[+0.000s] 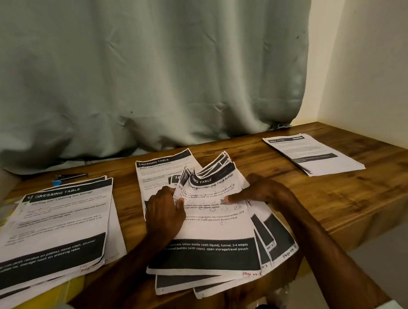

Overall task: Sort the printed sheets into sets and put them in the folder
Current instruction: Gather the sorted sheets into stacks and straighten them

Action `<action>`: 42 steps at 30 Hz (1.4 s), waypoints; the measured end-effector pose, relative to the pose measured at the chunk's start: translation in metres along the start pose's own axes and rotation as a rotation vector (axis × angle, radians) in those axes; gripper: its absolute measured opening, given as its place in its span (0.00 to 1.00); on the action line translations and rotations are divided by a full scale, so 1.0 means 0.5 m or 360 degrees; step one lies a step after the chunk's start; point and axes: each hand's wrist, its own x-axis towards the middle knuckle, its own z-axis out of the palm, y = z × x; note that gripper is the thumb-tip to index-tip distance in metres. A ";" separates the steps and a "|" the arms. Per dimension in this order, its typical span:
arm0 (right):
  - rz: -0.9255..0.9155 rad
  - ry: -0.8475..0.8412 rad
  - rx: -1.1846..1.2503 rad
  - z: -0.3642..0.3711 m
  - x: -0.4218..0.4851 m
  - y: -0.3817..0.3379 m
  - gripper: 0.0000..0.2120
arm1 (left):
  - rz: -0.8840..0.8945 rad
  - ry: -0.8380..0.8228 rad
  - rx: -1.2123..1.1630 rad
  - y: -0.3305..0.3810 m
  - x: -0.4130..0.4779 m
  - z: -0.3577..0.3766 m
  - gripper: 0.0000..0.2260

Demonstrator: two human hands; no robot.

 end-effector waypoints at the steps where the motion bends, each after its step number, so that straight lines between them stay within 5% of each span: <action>1: 0.0031 -0.0053 0.0122 -0.002 -0.006 0.000 0.15 | -0.0003 -0.0001 -0.0001 0.001 -0.001 -0.001 0.18; 7: 0.0007 0.0074 0.0350 0.012 0.006 0.015 0.41 | 0.0002 0.0005 0.0001 0.005 -0.003 -0.005 0.19; 15: -0.0219 -0.0085 0.0740 0.020 0.000 0.047 0.24 | -0.0045 0.0051 -0.0202 -0.003 0.008 -0.011 0.24; 19: -0.0494 0.0031 0.1032 -0.017 -0.025 0.051 0.17 | -0.0157 0.0003 -0.0961 0.023 0.026 -0.056 0.30; 22: -0.0646 0.0136 0.1215 -0.060 -0.033 0.050 0.22 | -0.0250 -0.0353 -0.1646 0.069 0.033 -0.097 0.29; 25: -0.0758 0.0415 0.1127 -0.095 -0.041 0.034 0.24 | -0.0129 -0.0673 -0.1900 0.130 0.035 -0.124 0.21; 28: -0.0923 0.0538 0.1277 -0.112 -0.047 0.012 0.22 | -0.0008 -0.0520 -0.1788 0.193 0.063 -0.147 0.22; 33: -0.1045 0.0820 0.1322 -0.153 -0.041 -0.018 0.24 | 0.0156 -0.0222 -0.1656 0.278 0.099 -0.153 0.06; 38: -0.0922 0.0846 0.1278 -0.148 -0.016 0.021 0.36 | 0.0081 -0.0320 -0.1696 0.267 0.083 -0.097 0.15; 42: -0.0795 0.0901 0.1198 -0.129 0.005 0.047 0.40 | 0.0009 -0.0308 -0.1668 0.246 0.080 -0.069 0.12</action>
